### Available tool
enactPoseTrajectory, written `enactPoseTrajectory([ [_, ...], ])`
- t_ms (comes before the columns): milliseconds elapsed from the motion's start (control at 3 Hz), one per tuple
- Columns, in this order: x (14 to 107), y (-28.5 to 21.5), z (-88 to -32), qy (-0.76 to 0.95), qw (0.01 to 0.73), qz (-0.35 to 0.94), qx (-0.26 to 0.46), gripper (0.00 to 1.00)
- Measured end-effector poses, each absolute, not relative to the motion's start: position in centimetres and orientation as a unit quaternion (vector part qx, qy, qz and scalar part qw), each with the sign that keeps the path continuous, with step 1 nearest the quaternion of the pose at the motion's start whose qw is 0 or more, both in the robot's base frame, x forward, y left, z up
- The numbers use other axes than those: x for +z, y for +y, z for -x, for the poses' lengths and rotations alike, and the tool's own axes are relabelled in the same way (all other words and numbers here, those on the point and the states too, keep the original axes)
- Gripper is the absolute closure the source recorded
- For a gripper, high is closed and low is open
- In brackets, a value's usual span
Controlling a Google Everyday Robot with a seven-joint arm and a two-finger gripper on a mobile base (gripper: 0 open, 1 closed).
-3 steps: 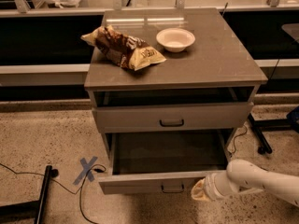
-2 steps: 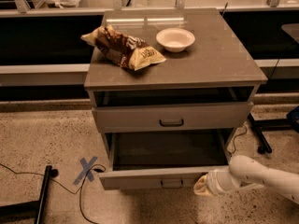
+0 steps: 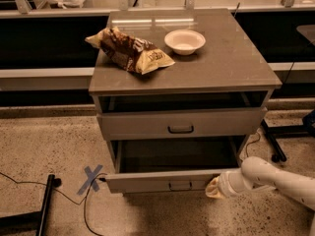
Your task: Close middle drawer
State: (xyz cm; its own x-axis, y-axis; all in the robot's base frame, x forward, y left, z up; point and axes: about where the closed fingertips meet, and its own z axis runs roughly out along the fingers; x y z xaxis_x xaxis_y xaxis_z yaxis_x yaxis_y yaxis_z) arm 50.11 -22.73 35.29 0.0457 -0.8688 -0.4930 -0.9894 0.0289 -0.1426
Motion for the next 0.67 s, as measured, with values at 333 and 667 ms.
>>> enactPoseTrajectory([
  [333,35.2,-22.3,-52.1,0.672,0.236,0.691,0.123,1.0],
  [667,35.7,-21.4,-54.2,0.659,0.241,0.702,0.117,1.0],
])
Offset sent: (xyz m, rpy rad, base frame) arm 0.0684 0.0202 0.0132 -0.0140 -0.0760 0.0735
